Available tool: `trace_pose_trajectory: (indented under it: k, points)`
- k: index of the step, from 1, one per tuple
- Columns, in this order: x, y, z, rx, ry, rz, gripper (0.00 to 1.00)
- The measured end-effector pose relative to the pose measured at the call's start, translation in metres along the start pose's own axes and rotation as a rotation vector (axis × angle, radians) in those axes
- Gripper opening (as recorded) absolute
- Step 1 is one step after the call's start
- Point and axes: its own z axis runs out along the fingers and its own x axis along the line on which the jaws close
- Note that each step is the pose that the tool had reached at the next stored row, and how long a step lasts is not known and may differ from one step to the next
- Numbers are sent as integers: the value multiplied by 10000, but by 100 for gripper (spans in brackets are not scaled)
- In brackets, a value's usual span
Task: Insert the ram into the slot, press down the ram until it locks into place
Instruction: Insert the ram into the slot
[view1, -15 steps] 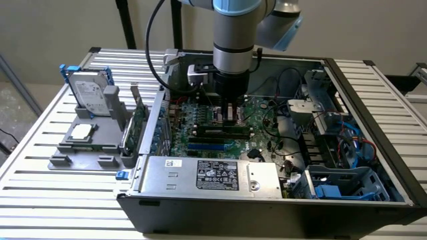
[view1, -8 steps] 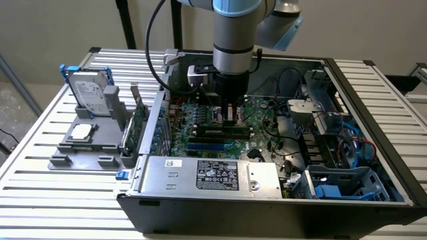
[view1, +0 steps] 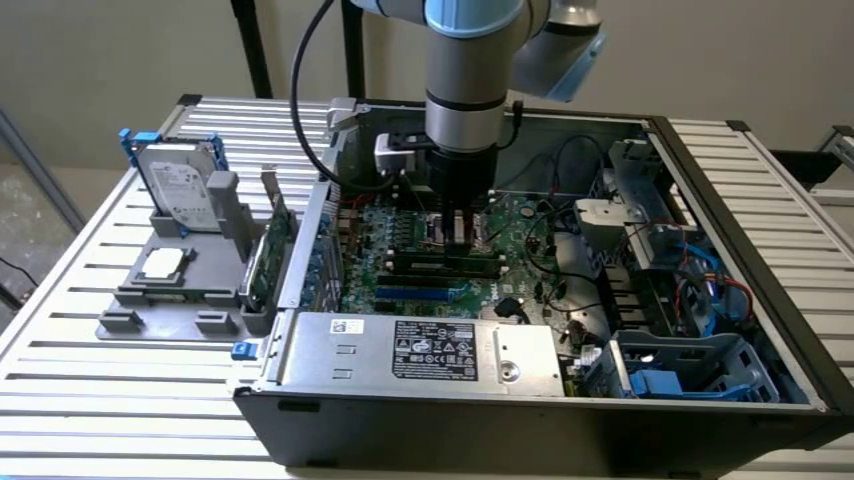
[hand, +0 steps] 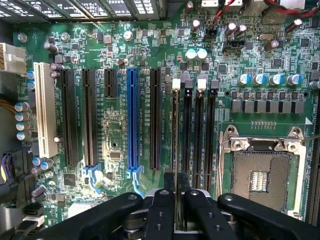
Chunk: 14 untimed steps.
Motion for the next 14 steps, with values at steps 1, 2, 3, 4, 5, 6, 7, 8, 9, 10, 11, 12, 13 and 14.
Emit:
trace_pose_trajectory:
  k: [1, 2, 3, 4, 5, 6, 7, 8, 9, 10, 11, 12, 13, 14]
  points:
    - [1, -1, -9, 4, -2, -1, 21]
    - [2, -3, -30, 1, -2, -3, 21]
    - [5, -4, -62, -6, 1, -5, 27]
    - [8, -6, -104, -12, -2, -5, 27]
    - [12, -7, -152, -20, 0, -5, 27]
    - [16, -9, -196, -26, -1, -6, 27]
    - [19, -11, -240, -30, 0, -7, 27]
    - [22, -12, -274, -34, 1, -7, 27]
    - [24, -13, -295, -36, 1, -7, 27]
    - [24, -13, -299, -36, 0, -7, 27]
    - [24, -14, -299, -35, -1, -7, 25]
    - [24, -14, -299, -35, -2, -7, 25]
    - [24, -14, -299, -35, -4, -7, 19]
    - [24, -14, -299, -35, -2, -7, 13]
